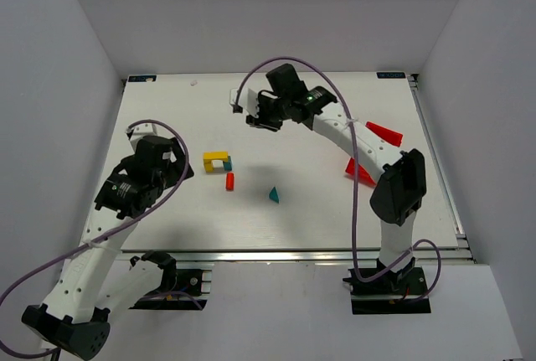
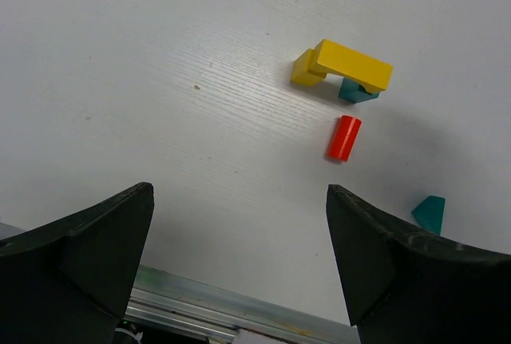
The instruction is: Build the wood block tower
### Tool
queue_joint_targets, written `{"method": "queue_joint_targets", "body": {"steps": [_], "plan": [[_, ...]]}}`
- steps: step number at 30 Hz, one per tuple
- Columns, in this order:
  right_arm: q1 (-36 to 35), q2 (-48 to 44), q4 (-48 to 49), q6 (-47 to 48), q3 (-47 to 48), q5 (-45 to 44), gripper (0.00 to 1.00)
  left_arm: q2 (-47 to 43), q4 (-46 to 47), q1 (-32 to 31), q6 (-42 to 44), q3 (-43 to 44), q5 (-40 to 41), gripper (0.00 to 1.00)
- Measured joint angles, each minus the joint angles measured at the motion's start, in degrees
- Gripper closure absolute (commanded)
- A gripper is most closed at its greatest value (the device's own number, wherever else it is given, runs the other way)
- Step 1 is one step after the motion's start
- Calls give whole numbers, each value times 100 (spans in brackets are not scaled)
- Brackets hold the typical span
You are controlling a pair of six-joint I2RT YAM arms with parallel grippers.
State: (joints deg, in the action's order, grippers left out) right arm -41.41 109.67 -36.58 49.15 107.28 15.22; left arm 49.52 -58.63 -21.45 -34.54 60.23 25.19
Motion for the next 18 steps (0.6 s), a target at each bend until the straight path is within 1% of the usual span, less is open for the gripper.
{"method": "queue_joint_targets", "body": {"steps": [3,9,14,18], "plan": [[-328,372,-186,-369,597,-286,81,-68,72,-2,-120,-61,79,2],[-844,1399,-450,-817,1733,-774,80,-111,-111,-2,-400,-61,846,2],[-1113,1814,-507,-868,2011,-885,81,-269,-63,-2,-444,-142,1405,2],[-1303,2009,-481,-822,2124,-960,82,-310,-35,-2,-409,-299,1626,2]]}}
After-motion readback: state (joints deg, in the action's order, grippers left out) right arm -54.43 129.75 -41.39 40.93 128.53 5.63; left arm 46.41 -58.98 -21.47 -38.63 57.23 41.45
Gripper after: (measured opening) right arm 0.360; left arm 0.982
